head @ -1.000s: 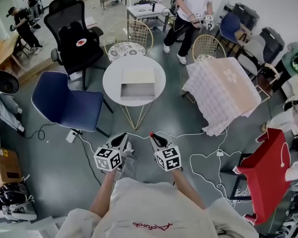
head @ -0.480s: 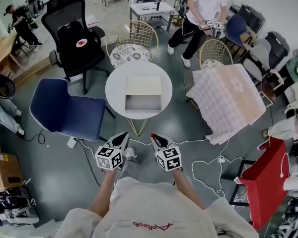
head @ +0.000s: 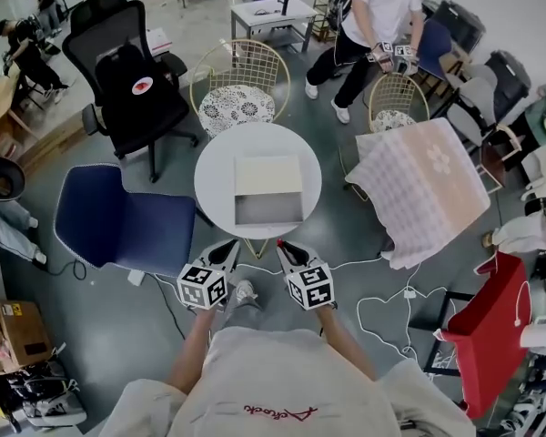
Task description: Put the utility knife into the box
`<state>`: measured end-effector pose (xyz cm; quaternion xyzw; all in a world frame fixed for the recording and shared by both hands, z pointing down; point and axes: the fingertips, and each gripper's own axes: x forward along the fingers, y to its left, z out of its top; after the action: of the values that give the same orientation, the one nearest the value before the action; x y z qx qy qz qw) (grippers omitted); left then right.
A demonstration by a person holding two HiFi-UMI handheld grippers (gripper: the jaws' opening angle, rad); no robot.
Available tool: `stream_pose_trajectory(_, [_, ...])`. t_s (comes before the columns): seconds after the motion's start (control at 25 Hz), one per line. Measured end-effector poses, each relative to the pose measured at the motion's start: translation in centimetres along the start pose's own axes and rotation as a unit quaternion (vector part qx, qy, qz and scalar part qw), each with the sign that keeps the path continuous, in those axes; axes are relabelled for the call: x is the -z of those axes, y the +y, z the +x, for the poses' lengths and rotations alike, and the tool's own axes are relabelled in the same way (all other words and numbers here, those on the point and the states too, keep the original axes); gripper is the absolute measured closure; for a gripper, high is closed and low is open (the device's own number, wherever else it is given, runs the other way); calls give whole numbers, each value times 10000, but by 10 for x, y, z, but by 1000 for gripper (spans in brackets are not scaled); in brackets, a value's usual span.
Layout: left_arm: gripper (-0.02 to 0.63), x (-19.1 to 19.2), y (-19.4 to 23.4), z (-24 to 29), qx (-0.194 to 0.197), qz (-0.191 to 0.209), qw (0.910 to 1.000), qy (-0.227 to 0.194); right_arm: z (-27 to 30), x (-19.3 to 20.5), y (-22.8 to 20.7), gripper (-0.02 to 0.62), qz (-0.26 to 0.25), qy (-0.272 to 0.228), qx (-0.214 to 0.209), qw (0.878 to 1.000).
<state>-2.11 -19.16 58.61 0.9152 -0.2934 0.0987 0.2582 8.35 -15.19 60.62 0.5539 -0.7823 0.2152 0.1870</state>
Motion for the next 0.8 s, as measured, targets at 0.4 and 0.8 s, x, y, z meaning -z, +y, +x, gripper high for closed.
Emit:
stream_pose_trajectory(0.4, [595,-48,37,44,313,132,9994,36,50,-53,-28,531,2,-124,233,9997])
stream_pose_trajectory(0.8, [595,-58,44,77,530,208,9982,207,68,-67,-57,531,103,-160,420,9989])
